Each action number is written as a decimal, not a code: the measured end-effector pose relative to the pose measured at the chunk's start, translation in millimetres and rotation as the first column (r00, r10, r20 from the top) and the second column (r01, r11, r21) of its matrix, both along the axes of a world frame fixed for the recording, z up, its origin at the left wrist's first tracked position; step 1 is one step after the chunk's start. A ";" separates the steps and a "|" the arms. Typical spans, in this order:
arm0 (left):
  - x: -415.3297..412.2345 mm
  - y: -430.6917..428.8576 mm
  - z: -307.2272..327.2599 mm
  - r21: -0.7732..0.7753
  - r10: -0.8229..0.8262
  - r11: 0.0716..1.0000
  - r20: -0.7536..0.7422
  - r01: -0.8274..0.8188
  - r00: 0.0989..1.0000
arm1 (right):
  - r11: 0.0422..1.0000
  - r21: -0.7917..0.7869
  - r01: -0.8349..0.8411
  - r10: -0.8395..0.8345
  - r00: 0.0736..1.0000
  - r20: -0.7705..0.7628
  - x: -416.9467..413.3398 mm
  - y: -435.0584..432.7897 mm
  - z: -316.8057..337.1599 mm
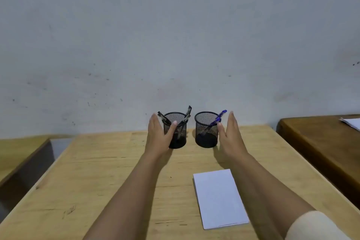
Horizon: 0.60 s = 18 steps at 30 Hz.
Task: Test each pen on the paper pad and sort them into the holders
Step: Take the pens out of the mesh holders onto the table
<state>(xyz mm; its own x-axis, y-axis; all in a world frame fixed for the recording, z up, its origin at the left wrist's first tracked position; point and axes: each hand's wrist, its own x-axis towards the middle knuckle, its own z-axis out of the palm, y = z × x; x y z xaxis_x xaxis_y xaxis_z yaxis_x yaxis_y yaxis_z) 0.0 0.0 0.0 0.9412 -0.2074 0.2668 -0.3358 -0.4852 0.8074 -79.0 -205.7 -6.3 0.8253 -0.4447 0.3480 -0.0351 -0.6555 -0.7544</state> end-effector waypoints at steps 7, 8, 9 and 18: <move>20.4 -21.1 17.5 0.044 -0.096 0.995 0.068 0.094 0.993 | 0.989 -0.082 -0.122 0.125 0.992 0.025 27.7 0.2 6.3; 24.3 -24.2 20.3 0.053 -0.109 0.993 0.076 0.105 0.991 | 0.986 -0.107 -0.130 0.134 0.991 0.027 31.4 0.0 8.5; 27.0 -27.4 23.3 0.068 -0.121 0.991 0.083 0.116 0.989 | 0.981 -0.131 -0.143 0.148 0.989 0.028 34.5 0.4 10.6; 44.4 -54.5 35.5 0.134 -0.307 0.946 0.087 0.294 0.948 | 0.925 -0.263 -0.274 0.289 0.957 0.019 50.1 3.1 23.9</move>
<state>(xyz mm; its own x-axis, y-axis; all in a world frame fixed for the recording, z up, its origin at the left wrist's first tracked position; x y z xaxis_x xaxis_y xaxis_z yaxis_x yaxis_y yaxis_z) 44.4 -54.5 35.5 0.7982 -0.5122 0.3171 -0.5605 -0.4385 0.7026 -28.8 -202.6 17.6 0.8790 -0.0872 0.4688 0.2167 -0.8026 -0.5557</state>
